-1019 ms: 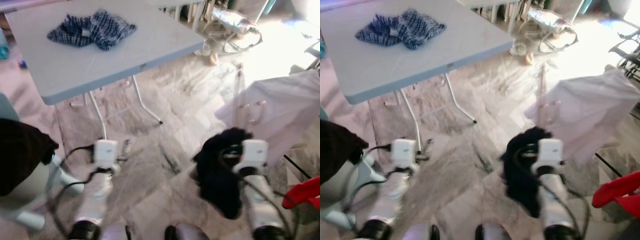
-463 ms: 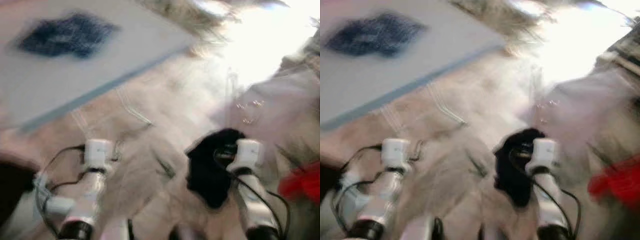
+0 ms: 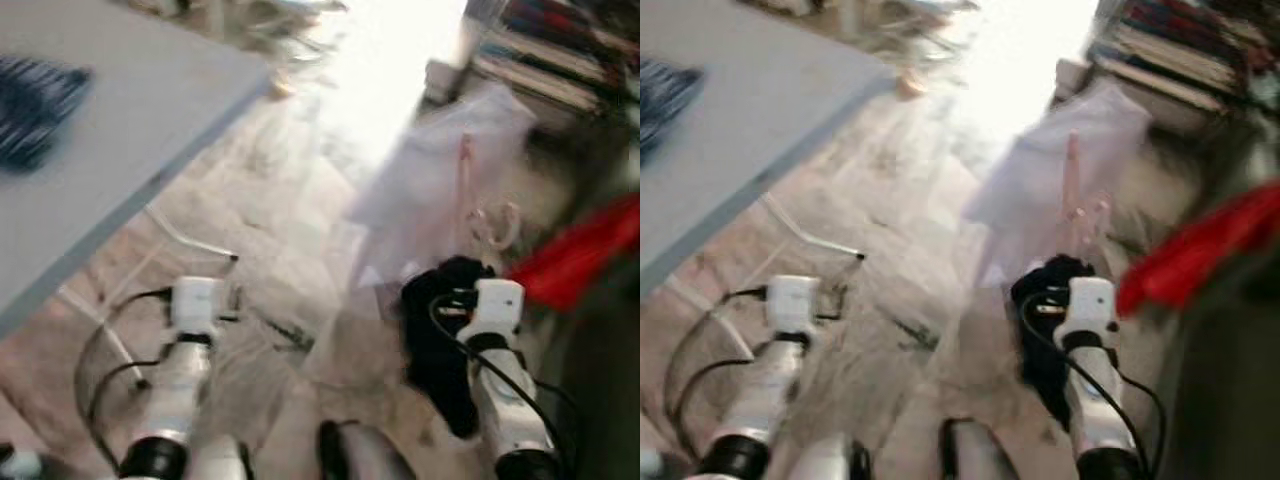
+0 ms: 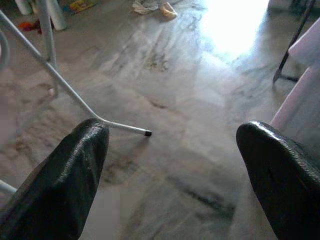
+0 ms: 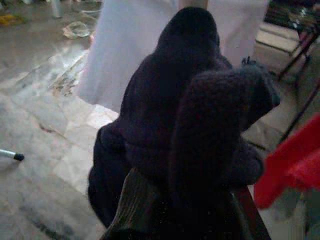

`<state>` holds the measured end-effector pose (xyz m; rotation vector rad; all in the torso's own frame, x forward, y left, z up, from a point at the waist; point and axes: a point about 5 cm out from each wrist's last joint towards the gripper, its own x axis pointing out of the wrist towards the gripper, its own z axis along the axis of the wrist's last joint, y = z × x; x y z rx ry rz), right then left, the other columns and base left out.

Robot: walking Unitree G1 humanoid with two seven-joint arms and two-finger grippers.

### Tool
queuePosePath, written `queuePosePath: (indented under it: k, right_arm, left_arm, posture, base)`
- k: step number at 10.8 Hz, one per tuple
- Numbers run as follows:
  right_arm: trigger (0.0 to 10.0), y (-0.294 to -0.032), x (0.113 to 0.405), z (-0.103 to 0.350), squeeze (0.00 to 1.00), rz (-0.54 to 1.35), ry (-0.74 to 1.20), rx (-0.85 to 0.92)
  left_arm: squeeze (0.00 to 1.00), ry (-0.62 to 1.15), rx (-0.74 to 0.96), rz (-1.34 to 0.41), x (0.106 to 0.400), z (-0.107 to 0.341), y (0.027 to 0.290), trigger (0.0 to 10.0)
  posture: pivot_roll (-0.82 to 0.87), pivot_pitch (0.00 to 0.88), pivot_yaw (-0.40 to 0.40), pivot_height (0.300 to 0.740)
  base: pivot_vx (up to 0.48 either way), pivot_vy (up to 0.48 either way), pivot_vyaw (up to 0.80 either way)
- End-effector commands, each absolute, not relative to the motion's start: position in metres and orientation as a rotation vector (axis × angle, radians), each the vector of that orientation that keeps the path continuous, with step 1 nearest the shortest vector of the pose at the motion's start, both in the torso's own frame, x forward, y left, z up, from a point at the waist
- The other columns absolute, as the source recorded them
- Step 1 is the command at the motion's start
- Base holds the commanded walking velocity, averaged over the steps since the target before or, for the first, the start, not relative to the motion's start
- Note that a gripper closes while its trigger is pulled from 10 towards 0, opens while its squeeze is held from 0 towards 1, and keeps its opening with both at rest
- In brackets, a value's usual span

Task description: Hang hanger

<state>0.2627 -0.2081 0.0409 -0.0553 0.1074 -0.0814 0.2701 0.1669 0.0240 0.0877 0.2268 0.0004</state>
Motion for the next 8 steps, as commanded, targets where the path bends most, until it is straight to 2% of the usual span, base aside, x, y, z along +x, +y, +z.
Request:
queuePosePath:
  k: [1, 3, 8]
  right_arm:
    - [10.0, -0.215, 0.263, 0.048, 0.00, -0.106, 0.076, -0.067]
    - [10.0, -0.219, 0.257, 0.045, 0.00, -0.149, 0.081, -0.059]
    - [10.0, -0.221, 0.249, 0.041, 0.00, -0.183, 0.093, -0.059]
  left_arm:
    - [0.00, 0.260, 0.069, -0.035, 0.268, 0.019, 0.158, 10.0]
    - [0.00, 0.261, 0.149, -0.094, 0.261, 0.016, 0.159, 10.0]
    - [0.00, 0.263, 0.168, -0.083, 0.266, 0.023, 0.169, 10.0]
  posture:
    - [-0.04, 0.156, -0.048, 0.740]
    - [-0.04, 0.163, -0.029, 0.740]
    - [-0.04, 0.175, -0.003, 0.740]
  base:
    - [0.000, 0.000, -0.80]
    - [0.000, 0.000, -0.80]
    - [0.000, 0.000, -0.80]
